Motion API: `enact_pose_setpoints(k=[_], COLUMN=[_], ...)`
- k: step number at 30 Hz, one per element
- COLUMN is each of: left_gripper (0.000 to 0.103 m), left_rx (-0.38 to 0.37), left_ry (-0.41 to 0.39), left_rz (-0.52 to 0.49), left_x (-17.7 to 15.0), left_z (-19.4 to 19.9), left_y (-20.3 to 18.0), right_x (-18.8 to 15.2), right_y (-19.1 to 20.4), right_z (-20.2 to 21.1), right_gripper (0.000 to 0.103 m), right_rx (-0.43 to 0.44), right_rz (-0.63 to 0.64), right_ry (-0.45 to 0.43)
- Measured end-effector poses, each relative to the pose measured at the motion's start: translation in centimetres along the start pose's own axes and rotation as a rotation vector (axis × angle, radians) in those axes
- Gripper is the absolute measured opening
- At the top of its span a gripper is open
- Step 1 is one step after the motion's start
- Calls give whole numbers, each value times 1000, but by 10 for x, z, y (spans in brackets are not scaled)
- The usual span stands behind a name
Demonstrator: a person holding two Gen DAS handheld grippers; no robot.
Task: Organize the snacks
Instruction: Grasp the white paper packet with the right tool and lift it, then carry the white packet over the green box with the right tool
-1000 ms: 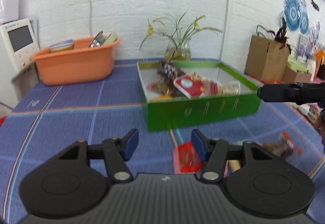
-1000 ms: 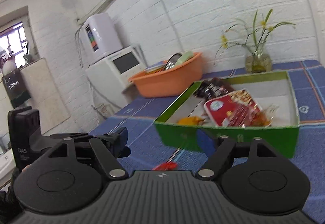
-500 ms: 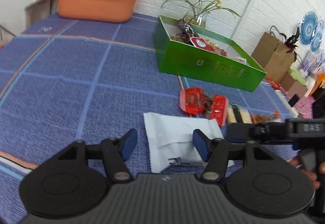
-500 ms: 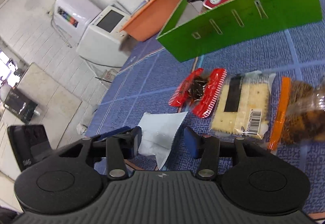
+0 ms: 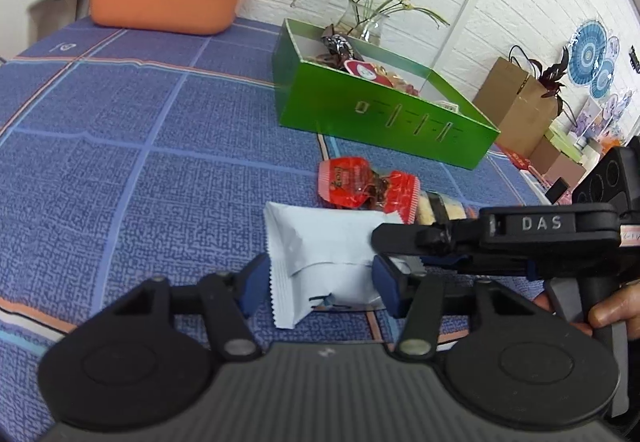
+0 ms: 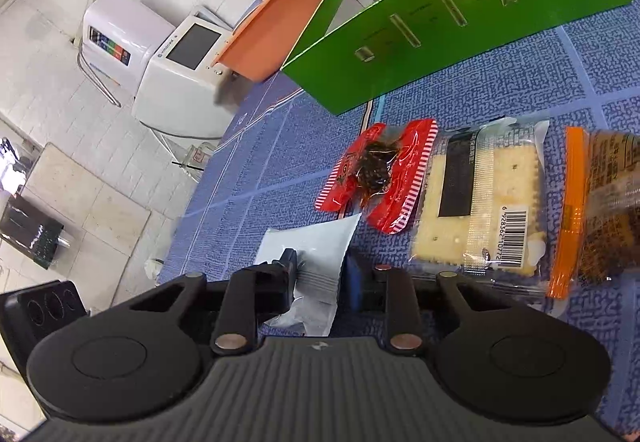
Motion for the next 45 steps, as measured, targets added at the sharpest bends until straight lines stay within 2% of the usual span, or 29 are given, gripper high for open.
enact_pose_setpoints(k=[4,7,18,27,31,36,39,41,45], left_gripper=[35,30,25,25,25,25,18,12,11], left_rx=[-8,-13,-19,-16,-10,8,18,-46,-64], left_ry=[-10,-11,-99,-174,-196,-233,-254,-242,-231], left_rz=[-14,0,-53,-108,-122,-209,-264,-284,-289], left_x=[0,2,26,52,62,90,108,114,121], left_z=[4,6,17,22,24,15,4,-3,-15], left_y=[-4,-7,-29,-48,-55,-80,-100,-116,-133], right_x=[-1,0,25,55,63,91,114,126,139], right_y=[2,4,19,39,42,37,32,30,19], right_z=[4,7,23,32,34,46,55,58,57], right_gripper=[41,39,36,36,35,35,33,28,19], right_rx=[5,2,-4,-79,-81,-82,-92,-57,-30], right_rz=[16,26,114,288,332,320,323,322,269], right_ry=[-14,-26,-130,-238,-275,-341,-390,-412,-430])
Point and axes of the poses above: each gripper's, at about its wrist camera, not at the fingertips, and z roughly against the way its jaws point, y to its left, x to its top, the point moved 8 cm from there along -z, roughly the way its jaws point, and after that the axes turned 9 degrees about z, right-handed, at the moved point
